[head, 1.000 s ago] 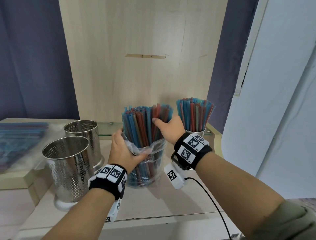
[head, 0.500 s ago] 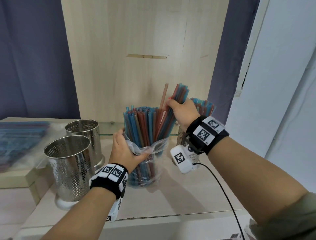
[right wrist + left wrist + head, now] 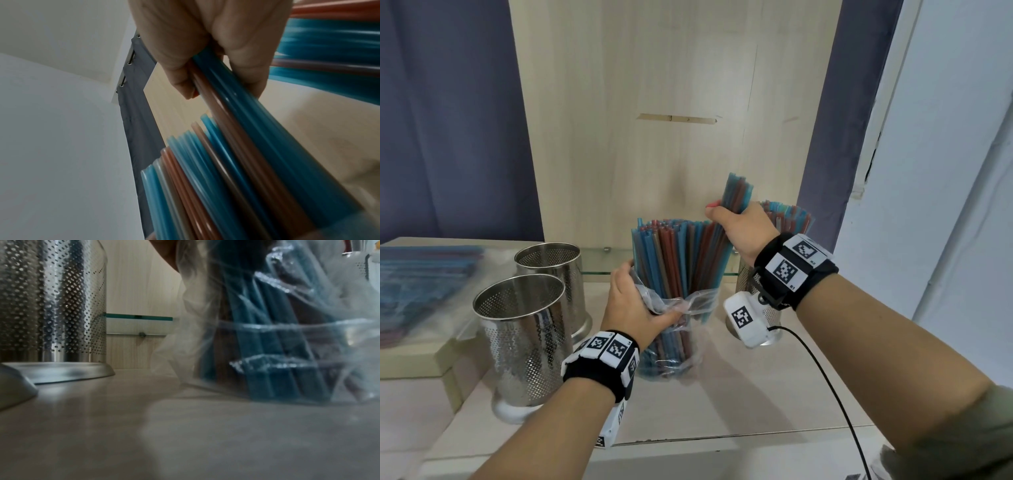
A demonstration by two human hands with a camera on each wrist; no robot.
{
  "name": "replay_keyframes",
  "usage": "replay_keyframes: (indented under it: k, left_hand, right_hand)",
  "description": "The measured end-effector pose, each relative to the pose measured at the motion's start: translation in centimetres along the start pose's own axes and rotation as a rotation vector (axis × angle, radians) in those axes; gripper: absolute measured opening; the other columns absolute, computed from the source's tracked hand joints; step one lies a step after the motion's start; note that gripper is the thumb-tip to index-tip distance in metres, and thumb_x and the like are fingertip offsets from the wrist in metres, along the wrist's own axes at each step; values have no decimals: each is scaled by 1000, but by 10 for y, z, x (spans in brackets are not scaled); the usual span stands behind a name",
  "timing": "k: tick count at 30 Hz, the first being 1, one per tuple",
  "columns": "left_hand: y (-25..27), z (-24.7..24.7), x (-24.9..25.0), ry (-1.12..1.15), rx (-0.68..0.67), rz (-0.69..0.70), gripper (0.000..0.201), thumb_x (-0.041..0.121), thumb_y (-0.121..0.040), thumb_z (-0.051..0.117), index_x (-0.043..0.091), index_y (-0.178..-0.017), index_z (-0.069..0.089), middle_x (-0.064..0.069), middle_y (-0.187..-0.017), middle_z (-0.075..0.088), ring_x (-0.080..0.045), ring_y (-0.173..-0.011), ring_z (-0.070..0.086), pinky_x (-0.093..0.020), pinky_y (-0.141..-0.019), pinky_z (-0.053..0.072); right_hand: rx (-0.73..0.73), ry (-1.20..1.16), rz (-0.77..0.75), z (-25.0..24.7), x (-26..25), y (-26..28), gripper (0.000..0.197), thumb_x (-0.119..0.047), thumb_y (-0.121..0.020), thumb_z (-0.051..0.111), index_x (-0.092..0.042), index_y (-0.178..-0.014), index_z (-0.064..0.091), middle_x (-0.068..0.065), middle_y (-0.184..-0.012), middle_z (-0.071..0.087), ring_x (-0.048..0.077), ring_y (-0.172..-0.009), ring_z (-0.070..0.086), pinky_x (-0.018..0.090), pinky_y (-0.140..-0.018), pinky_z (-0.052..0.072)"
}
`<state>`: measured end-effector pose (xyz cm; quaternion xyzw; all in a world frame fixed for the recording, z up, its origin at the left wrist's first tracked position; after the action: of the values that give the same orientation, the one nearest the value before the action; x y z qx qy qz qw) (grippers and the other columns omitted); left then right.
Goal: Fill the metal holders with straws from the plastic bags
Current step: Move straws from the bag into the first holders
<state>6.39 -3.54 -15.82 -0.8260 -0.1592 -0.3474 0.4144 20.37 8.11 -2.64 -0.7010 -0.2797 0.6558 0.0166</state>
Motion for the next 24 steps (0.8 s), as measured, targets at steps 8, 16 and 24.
replay_keyframes:
  k: [8, 16, 24]
  left_hand:
    - [-1, 0, -3, 5, -13, -28, 125, 49, -54, 90, 4, -148, 21, -10, -142, 36, -20, -133, 38, -22, -104, 31]
    - [-1, 1, -1, -3, -29, -21, 122, 44, -55, 91, 3, -147, 22, -10, -141, 37, -20, -131, 38, -19, -101, 29]
    - [-1, 0, -1, 7, -38, -13, 120, 45, -57, 90, 4, -147, 22, -9, -140, 37, -18, -130, 39, -19, -101, 30]
  right_hand:
    - [122, -50, -83, 7, 22, 21, 6, -8, -92, 65, -11, -91, 60, 0, -76, 61, 9, -66, 57, 12, -60, 47]
    - [107, -9, 20, 30, 60, 28, 24, -11, -86, 74, -8, -109, 68, -1, -94, 73, 12, -89, 70, 23, -79, 56]
    - [123, 57, 59, 30, 53, 18, 29, -13, -84, 76, -6, -111, 67, 5, -97, 73, 21, -94, 71, 33, -86, 57]
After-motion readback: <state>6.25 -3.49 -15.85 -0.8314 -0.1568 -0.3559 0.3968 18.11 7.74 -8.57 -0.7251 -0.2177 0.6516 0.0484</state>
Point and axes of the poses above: each hand's wrist, its own y-axis away from the middle knuckle, its own z-axis out of the palm, x = y × z, the point moved 1 cm from there along -y, towards the middle knuckle
